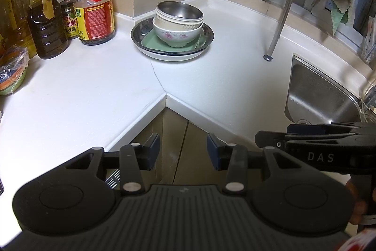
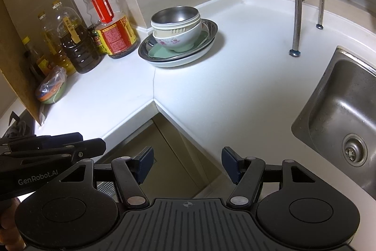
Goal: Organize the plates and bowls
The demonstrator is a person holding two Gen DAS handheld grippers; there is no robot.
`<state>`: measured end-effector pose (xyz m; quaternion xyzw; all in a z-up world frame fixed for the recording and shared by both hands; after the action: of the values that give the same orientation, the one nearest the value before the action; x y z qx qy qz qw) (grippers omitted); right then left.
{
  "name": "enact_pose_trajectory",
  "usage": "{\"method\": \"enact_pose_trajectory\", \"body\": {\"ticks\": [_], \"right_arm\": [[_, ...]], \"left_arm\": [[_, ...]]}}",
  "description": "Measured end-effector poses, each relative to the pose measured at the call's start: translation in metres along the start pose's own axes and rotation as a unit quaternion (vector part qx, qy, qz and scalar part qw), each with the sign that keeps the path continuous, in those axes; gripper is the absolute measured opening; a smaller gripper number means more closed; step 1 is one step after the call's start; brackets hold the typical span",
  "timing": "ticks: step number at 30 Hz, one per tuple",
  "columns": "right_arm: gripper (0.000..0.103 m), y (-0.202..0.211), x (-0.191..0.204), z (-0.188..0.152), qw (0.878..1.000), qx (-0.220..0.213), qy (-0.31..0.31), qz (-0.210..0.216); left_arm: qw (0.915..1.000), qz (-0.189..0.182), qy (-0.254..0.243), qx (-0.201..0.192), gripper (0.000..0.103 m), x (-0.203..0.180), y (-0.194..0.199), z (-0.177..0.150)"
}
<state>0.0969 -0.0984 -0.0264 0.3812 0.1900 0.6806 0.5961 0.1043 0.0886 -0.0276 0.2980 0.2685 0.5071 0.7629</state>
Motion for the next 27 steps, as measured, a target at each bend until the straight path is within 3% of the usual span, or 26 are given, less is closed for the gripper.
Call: {"method": "enact_pose_trajectory", "body": {"ticks": [27], "right_arm": [[0.064,0.0019,-0.0003,-0.0014,1.0,-0.001,0.0,0.0]], "left_arm": [[1.0,0.0,0.0,-0.002,0.041,0.0013,0.0026,-0.0025]]}}
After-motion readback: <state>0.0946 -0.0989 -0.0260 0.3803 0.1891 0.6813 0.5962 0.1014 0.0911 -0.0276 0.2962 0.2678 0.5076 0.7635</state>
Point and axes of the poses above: each gripper's, at about its wrist camera, not at the fingertips, and y roughly against the way its jaws point, x to its left, z to its top, the point moved 4 cm from there along -y, roughly the way its jaws point, and after that the axes turned 1 degree about z, right-handed, at the moved point
